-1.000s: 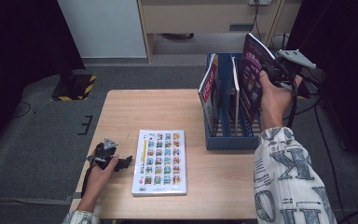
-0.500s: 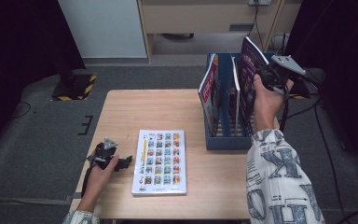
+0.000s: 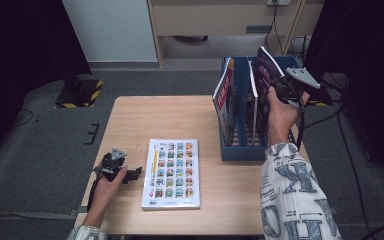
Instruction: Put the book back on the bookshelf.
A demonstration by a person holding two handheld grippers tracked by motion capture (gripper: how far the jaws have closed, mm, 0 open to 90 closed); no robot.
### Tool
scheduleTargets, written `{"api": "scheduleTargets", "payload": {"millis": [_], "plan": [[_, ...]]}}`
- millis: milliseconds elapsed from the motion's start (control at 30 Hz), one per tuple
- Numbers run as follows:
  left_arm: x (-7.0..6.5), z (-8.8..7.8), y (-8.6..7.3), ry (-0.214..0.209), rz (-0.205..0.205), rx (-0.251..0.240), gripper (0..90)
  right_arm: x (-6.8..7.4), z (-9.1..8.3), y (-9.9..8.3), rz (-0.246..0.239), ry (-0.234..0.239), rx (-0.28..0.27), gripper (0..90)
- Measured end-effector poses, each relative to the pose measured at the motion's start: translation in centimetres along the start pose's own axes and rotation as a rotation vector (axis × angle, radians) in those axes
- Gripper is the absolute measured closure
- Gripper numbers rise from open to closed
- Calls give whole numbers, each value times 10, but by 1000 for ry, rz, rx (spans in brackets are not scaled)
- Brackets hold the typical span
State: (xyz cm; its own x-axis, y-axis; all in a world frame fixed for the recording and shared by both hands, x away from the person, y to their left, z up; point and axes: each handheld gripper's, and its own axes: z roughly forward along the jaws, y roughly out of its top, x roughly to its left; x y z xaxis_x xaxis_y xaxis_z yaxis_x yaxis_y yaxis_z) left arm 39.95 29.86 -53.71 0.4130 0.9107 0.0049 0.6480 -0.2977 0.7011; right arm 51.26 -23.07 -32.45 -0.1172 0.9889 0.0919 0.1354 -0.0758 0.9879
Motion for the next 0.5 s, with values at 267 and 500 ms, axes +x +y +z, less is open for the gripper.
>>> {"api": "scheduleTargets", "payload": {"millis": [267, 500], "plan": [[0, 0, 0, 0, 3, 3, 0, -1, 4, -13, 2, 6, 7, 837], [0, 0, 0, -1, 4, 3, 0, -2, 5, -20, 15, 12, 8, 836]]}}
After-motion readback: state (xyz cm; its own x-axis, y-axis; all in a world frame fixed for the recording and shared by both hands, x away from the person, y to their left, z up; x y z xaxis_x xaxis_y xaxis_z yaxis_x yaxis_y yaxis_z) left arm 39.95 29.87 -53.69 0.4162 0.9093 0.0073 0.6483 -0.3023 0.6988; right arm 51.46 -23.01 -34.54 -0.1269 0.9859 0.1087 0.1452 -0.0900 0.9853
